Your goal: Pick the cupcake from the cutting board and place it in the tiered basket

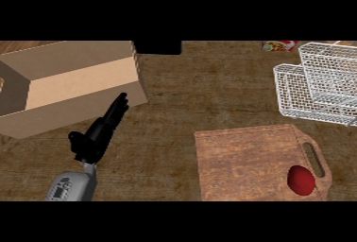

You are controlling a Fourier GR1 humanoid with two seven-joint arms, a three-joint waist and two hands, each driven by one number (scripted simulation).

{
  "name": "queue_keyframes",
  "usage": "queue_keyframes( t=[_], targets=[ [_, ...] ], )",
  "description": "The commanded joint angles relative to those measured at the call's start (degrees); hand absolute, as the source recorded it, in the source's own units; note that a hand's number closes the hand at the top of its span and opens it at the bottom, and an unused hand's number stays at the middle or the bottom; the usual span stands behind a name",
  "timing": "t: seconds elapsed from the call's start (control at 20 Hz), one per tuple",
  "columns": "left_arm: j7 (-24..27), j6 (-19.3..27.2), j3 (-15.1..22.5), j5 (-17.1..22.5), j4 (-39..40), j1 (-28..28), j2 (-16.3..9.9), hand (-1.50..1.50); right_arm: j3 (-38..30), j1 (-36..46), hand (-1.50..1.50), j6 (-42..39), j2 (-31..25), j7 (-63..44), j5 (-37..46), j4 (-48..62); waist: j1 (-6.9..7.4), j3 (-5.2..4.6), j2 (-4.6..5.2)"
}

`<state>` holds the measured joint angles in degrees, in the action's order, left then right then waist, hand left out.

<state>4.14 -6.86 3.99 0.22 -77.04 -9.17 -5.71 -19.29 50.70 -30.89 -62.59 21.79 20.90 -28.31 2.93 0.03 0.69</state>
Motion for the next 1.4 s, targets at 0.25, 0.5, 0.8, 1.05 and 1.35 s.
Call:
queue_keyframes(
  t=[0.25,0.5,0.8,1.05,1.35],
  targets=[
    [2.4,0.6,0.3,-1.2,1.7,-0.5,1.0,0.0,6.1,11.6,1.5,3.6,9.3,-3.6,6.4,5.9,0.25,0.03,0.42],
    [0.4,-0.3,-0.3,-0.2,0.4,0.1,0.4,0.0,7.4,14.4,1.5,7.8,17.4,-6.7,7.8,7.4,-0.61,0.0,0.02],
    [-1.4,1.3,-0.6,-0.6,-0.2,-0.7,1.5,0.0,7.0,17.1,1.5,8.0,21.6,-6.6,7.9,10.3,-1.1,0.0,-0.16],
    [0.0,-1.3,-2.4,0.7,0.0,0.3,-1.1,0.0,4.4,15.9,1.5,4.3,19.8,-4.9,5.9,14.3,-1.21,0.02,-0.09],
    [1.2,-0.7,-1.5,-0.7,0.1,0.1,-0.5,0.0,0.8,18.4,1.5,-2.4,19.6,-18.6,2.4,22.1,-1.0,0.01,0.07]
  ],
)
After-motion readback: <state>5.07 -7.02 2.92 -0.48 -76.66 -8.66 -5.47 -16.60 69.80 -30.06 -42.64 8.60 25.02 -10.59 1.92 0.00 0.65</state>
